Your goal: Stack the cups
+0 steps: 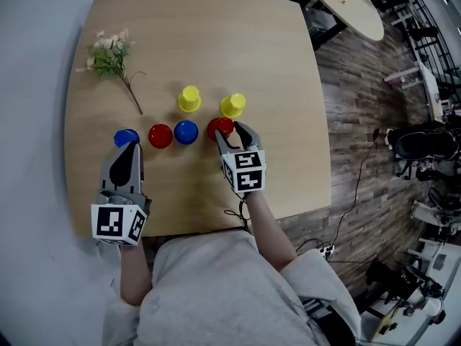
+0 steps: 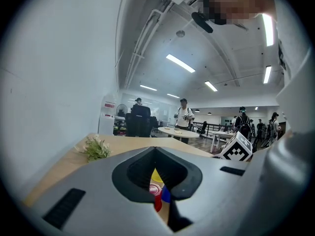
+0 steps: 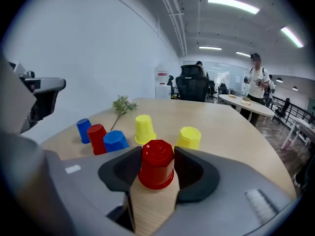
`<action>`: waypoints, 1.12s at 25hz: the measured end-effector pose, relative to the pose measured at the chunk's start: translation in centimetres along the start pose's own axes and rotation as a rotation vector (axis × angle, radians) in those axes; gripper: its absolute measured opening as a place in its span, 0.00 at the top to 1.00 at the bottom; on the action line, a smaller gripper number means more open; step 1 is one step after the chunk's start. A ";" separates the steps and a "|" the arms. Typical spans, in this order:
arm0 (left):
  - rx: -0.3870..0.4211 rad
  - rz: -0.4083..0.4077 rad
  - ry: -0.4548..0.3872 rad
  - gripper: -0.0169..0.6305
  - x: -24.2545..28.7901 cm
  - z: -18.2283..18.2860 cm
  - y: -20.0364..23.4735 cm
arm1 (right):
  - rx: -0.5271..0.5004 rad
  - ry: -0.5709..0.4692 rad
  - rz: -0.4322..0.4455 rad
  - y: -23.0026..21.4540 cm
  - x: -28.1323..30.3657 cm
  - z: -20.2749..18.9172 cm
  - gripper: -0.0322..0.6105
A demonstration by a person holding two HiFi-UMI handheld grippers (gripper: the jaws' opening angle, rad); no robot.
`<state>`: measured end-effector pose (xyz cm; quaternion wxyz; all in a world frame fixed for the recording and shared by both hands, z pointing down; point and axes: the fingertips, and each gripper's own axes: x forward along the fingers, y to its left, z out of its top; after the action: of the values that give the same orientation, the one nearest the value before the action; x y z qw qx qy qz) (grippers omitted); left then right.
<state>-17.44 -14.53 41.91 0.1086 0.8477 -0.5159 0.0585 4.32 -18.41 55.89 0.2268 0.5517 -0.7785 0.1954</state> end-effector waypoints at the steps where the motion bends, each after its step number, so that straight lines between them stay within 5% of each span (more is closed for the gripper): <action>1: -0.001 0.007 0.000 0.96 -0.2 0.0 0.3 | -0.022 0.006 0.009 0.7 0.3 0.0 0.61; 11: 0.025 0.147 0.026 0.96 -2.2 -2.0 5.8 | -0.071 0.020 0.036 3.6 1.8 -0.2 0.61; 12: 0.037 0.164 0.042 0.93 -2.1 -2.7 6.6 | -0.070 0.019 0.034 3.7 1.8 -0.1 0.61; 14: 0.053 0.179 0.099 0.73 -1.4 -4.8 8.0 | -0.058 0.008 0.033 3.7 1.7 0.0 0.58; 18: 0.046 0.167 0.232 0.58 0.6 -9.6 9.7 | -0.029 -0.009 0.033 3.9 0.7 0.5 0.57; 24: 0.044 0.151 0.329 0.56 2.7 -13.4 10.2 | -0.003 -0.022 0.011 3.5 -0.5 0.7 0.57; 28: 0.028 0.173 0.317 0.61 2.9 -13.4 10.3 | 0.018 -0.027 -0.005 2.7 -1.2 0.7 0.58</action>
<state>-25.10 -18.35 56.84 0.1714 0.7817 -0.5626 0.2076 2.03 -16.99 54.46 0.2120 0.5580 -0.7784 0.1943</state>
